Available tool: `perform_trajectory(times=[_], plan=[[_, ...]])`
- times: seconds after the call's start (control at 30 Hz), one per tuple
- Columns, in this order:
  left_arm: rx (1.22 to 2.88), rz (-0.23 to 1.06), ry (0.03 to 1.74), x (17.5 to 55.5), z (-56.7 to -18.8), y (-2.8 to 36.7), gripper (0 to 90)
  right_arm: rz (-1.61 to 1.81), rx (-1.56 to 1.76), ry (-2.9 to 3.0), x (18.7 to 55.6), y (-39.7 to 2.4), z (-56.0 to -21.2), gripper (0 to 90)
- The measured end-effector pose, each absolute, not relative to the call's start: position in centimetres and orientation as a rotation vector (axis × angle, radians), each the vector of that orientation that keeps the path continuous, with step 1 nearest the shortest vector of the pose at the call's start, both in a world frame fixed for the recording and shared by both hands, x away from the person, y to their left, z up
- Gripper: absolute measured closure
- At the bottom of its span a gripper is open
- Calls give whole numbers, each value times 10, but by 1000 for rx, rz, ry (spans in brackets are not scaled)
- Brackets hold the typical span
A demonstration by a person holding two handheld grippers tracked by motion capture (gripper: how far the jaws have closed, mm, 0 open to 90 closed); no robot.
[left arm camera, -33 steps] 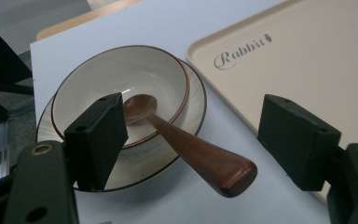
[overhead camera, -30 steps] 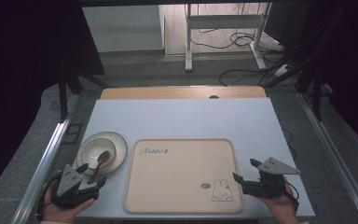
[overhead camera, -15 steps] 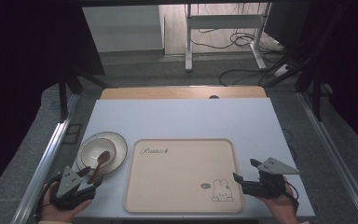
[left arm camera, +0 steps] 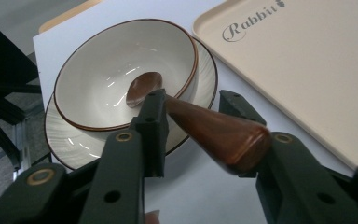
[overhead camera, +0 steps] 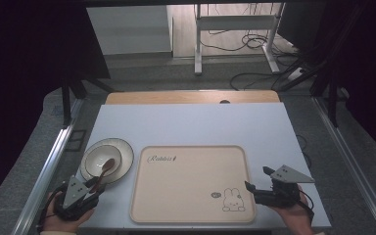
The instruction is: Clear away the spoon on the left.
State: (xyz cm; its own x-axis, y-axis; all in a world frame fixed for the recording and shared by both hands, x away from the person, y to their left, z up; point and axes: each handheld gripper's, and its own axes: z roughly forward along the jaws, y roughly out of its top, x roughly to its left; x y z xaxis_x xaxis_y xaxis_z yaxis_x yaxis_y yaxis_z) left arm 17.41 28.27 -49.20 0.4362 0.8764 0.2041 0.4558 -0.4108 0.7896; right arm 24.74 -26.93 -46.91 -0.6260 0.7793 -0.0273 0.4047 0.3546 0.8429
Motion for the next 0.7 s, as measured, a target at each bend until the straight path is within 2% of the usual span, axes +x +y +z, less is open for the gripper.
perform_trajectory(times=[0.17,0.7], plan=[[2025,828,1133,174,-491,283,716,1183,1030,2192,247,-269,-469,186],[1911,846,1271,173,-486,296,843,1192,1008,2198,246,-268,-469,185]])
